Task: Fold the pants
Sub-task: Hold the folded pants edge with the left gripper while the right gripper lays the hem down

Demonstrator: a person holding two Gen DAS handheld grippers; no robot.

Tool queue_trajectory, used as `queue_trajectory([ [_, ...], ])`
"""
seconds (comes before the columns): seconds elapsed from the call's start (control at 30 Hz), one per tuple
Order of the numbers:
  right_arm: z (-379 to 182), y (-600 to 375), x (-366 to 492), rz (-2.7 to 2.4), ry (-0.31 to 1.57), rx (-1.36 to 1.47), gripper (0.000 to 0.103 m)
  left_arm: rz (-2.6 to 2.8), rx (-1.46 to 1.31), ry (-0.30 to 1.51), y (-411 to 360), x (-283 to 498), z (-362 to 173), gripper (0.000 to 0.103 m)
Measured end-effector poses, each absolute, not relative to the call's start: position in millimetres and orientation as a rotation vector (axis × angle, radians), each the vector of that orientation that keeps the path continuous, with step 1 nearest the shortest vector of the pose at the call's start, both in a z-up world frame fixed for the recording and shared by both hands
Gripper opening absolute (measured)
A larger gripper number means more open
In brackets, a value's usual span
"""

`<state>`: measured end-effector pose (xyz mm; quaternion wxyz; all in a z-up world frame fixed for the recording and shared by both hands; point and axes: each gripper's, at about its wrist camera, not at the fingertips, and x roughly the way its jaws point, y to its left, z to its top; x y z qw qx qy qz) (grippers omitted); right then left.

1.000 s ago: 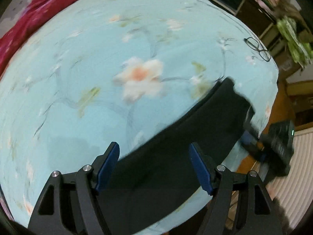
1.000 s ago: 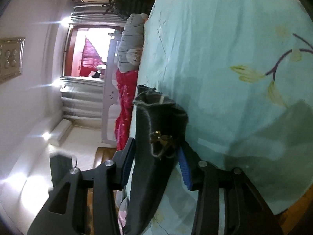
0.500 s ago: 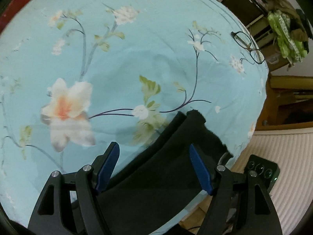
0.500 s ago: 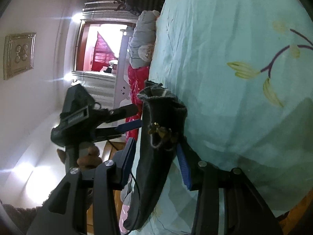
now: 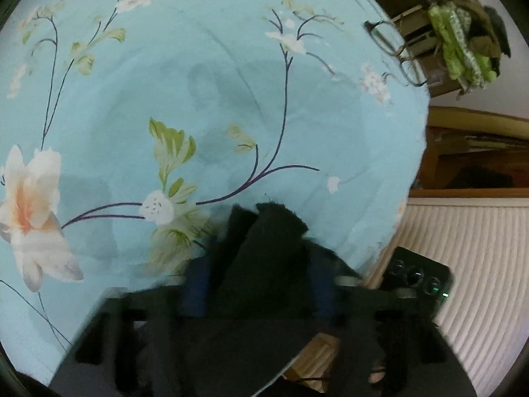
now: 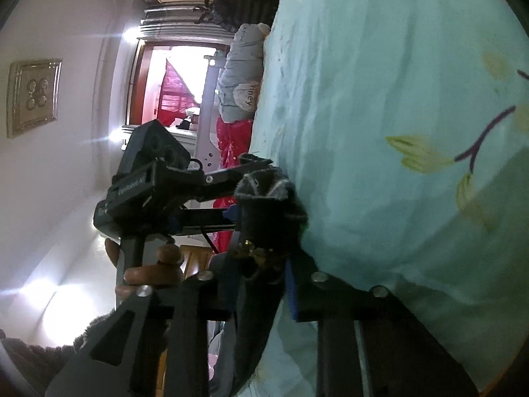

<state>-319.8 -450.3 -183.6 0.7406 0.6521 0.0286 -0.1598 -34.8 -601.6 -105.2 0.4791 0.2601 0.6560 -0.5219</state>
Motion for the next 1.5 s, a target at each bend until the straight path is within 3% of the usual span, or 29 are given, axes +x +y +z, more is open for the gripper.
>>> queue_trajectory([
  [0.07,-184.7,-449.4,-320.7,-0.353,0.071,1.437,0.016,-1.283,0.608,1.602,-597.6,-33.2,-101.3,0.017],
  [0.37,-126.0,-435.7,-304.5,-0.291,0.13,1.294,0.017,-1.342,0.431,1.51,-539.2,-13.7,-33.6,0.016],
  [0.6,-70.4,-386.6,-253.7,-0.172,0.259,1.118,0.017,-1.274,0.291,1.487,-438.6,17.4,-0.2,0.018],
  [0.7,-63.5,-357.7,-222.5,-0.127,0.348,1.057,0.017,-1.189,0.216,1.505,-376.6,43.6,-4.6,0.019],
  [0.83,-75.0,-314.7,-169.8,-0.059,0.493,1.023,0.02,-0.934,0.129,1.535,-292.9,77.6,-45.7,0.03],
  [1.0,-109.9,-275.2,-112.6,-0.187,0.799,0.926,0.021,-0.725,-0.001,1.669,-223.9,102.9,-92.2,0.03],
  [1.07,-91.4,-272.4,-119.0,-0.182,0.795,0.891,0.026,-0.737,-0.055,1.626,-203.9,105.4,-82.4,0.034],
  [1.1,-83.9,-273.6,-122.6,-0.177,0.791,0.882,0.037,-0.756,-0.069,1.6,-196.8,105.2,-75.9,0.039],
  [1.13,-71.9,-276.4,-132.9,-0.176,0.776,0.874,0.052,-0.781,-0.096,1.58,-190.5,103.7,-69.0,0.052],
  [1.17,-61.2,-280.8,-146.6,-0.181,0.739,0.879,0.057,-0.796,-0.122,1.568,-187.3,102.7,-65.8,0.064],
  [1.2,-53.4,-285.6,-159.4,-0.193,0.697,0.892,0.067,-0.816,-0.156,1.554,-183.8,98.1,-62.7,0.068],
  [1.33,-49.5,-328.0,-217.5,-0.317,0.559,1.065,0.07,-0.896,-0.174,1.571,-197.8,78.2,-69.0,0.071],
  [1.5,-85.3,-339.1,-228.7,-0.409,0.572,1.24,0.07,-0.878,-0.157,1.65,-219.7,59.6,-93.7,0.071],
])
